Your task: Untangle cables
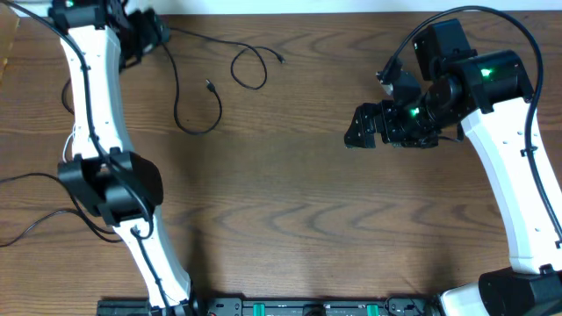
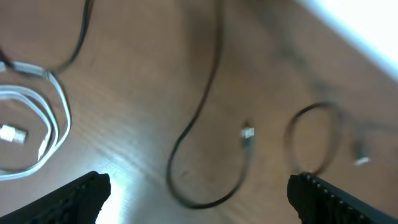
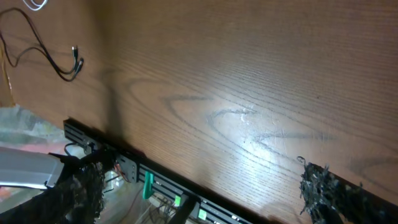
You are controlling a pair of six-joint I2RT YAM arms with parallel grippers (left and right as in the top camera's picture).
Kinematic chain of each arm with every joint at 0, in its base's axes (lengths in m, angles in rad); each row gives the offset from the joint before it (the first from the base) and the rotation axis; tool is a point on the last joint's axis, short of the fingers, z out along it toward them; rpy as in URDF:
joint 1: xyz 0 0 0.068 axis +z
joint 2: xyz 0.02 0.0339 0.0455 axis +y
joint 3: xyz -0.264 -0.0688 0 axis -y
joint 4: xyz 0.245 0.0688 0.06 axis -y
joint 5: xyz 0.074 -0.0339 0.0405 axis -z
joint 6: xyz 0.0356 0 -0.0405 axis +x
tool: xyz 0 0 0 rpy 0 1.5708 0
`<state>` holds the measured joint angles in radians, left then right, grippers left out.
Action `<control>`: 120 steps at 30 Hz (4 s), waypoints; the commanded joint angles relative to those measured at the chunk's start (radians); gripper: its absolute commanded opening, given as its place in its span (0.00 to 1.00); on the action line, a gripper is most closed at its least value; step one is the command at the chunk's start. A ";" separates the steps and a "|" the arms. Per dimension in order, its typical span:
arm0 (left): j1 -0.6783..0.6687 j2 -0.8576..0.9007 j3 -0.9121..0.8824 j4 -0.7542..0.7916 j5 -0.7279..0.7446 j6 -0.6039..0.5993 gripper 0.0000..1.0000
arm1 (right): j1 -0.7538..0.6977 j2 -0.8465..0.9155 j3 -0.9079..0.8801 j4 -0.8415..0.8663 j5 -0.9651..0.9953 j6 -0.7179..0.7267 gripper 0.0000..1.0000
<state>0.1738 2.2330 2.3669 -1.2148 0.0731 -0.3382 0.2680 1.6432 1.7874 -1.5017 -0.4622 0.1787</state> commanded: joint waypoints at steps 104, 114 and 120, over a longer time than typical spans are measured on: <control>0.421 0.161 -0.321 0.563 -0.062 0.162 0.93 | 0.100 -0.001 0.002 0.096 0.066 0.124 0.99; 0.421 0.228 -0.321 0.594 -0.059 0.162 0.75 | 0.100 -0.001 0.002 0.098 0.068 0.124 0.99; 0.421 0.251 -0.321 0.602 -0.058 0.162 0.56 | 0.100 0.000 0.002 0.101 0.068 0.124 0.99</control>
<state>0.5941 2.4519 2.0460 -0.6193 0.0196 -0.1822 0.3645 1.6432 1.7874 -1.4048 -0.4023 0.2893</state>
